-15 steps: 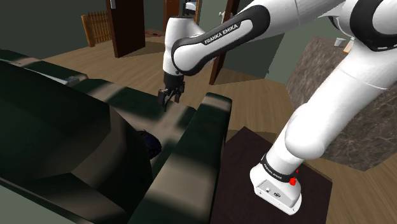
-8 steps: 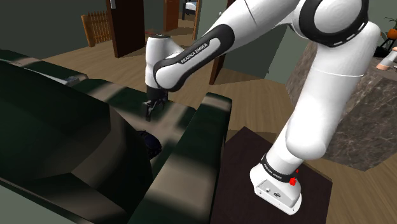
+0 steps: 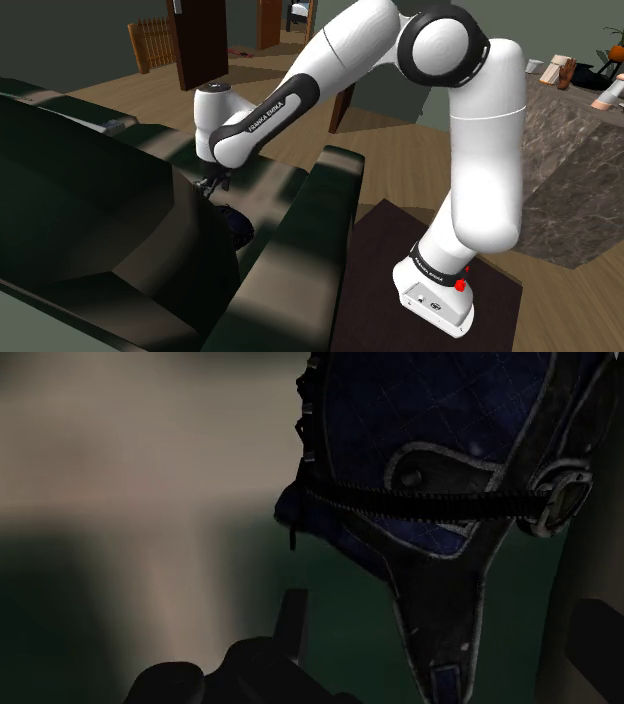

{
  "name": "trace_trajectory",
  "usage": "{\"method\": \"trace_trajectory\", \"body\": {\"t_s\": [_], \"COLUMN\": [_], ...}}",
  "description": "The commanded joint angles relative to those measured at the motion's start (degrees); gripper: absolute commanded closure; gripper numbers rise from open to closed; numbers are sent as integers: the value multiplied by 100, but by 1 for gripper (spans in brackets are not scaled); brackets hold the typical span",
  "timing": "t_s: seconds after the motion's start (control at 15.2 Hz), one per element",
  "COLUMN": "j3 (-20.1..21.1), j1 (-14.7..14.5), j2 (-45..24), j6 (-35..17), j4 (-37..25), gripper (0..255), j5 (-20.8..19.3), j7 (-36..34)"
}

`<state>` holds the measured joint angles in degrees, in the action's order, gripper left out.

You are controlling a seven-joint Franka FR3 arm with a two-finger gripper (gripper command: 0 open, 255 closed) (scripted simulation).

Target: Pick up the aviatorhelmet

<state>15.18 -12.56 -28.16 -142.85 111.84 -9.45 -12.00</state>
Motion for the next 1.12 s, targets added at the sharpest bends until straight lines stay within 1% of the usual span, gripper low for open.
{"method": "trace_trajectory", "body": {"t_s": [0.0,0.07,0.13,0.59,0.73,0.79,1.06], "j3": [-58,-85,-94,-216,-216,-216,-214], "j1": [-136,-211,-232,-323,-323,-325,-327], "j2": [-445,-664,-723,-1172,-1172,-1168,-1162], "j6": [-31,-31,-30,-394,-394,-399,-392], "j4": [-424,-650,-712,-796,-796,-787,-788], "gripper": [0,0,0,0,0,255,255], "j5": [-140,-199,-212,-336,-335,-336,-334], "j7": [-27,-40,-41,-115,-115,-119,-121]}}
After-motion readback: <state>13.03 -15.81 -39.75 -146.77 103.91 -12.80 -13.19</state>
